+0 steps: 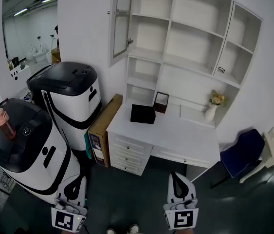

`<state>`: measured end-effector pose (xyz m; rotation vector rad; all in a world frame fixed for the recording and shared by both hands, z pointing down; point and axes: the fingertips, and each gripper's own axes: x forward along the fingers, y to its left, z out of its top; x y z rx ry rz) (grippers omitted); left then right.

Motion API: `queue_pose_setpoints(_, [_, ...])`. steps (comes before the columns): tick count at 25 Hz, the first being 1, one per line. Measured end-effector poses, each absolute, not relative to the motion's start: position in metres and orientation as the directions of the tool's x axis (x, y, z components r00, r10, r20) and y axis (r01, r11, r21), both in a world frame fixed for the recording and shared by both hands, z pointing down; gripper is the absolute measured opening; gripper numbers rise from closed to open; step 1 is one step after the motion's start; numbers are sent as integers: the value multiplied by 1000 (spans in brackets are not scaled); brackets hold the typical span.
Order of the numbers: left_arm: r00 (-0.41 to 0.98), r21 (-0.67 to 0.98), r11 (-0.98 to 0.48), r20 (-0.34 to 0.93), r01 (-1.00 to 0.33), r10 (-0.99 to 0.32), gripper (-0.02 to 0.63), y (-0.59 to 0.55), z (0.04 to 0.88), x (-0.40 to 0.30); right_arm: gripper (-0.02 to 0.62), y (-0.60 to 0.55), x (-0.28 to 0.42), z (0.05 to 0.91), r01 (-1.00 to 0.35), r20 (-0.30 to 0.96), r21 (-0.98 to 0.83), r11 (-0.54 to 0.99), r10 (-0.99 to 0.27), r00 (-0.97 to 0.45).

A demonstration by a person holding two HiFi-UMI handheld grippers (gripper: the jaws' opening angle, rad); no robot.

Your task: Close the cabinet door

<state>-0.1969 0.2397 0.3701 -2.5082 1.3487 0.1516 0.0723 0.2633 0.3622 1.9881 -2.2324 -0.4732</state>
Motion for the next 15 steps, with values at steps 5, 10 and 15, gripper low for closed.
queue_pose_setpoints(5, [551, -186, -520, -207, -834, -808, 3, 242, 372, -196, -2, 262, 69, 363, -944, -103, 309, 112, -983, -151])
queue_pose_setpoints(10, [543, -174, -515, -200, -839, -816, 3, 238, 377, -194, -2, 255, 67, 368, -944, -96, 301, 131, -981, -167])
queue_pose_setpoints(15, [528, -184, -498, -189, -847, -828, 3, 233, 380, -192, -2, 242, 68, 375, -945, -89, 262, 198, -970, -228])
